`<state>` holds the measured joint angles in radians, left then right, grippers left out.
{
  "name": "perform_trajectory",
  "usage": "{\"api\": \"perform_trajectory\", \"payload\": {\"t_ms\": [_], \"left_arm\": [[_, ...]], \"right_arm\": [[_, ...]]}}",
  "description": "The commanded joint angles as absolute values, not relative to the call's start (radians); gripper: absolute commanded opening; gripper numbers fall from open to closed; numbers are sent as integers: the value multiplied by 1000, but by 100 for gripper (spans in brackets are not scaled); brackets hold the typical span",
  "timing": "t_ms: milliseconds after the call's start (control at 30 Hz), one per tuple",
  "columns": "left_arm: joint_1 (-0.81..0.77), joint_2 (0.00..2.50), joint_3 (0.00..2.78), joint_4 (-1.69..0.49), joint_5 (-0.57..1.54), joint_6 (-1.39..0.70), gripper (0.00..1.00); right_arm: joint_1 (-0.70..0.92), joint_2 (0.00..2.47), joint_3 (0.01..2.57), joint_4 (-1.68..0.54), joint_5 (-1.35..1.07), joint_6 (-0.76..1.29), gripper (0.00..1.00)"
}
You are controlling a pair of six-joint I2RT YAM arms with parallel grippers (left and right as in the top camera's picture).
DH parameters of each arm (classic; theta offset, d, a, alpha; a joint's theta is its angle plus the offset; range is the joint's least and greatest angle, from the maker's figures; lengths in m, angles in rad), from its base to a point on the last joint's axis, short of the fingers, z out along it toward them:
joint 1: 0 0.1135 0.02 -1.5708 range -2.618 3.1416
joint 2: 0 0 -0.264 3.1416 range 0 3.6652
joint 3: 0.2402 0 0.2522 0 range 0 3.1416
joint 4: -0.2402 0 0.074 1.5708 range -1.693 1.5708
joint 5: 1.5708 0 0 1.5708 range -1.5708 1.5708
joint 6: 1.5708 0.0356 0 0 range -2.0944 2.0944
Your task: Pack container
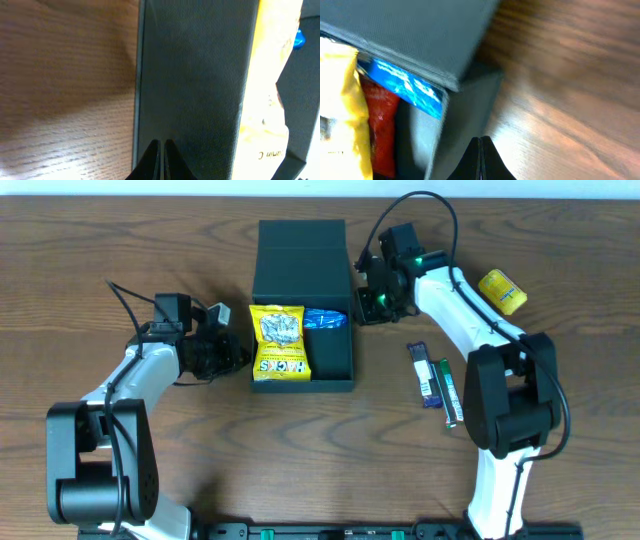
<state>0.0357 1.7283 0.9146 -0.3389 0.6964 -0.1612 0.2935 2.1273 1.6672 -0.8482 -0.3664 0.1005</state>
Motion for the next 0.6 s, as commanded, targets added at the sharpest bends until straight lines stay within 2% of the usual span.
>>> {"api": "perform_trajectory", "payload": {"t_ms": [0,133,333,567], "left_arm": [[64,1739,929,-336,695,-172,6],[90,1739,947,-332,683,-172,6],[105,1739,947,-295,671,-173,6],[126,1739,947,-257,669,-173,6]], "right_arm": [[271,2086,1790,-888,-287,63,1],[304,2036,1880,-921,-290,7,1],[419,2037,1864,-915,-510,-35,1],[553,2077,1848,-910,-419,-49,1]]}}
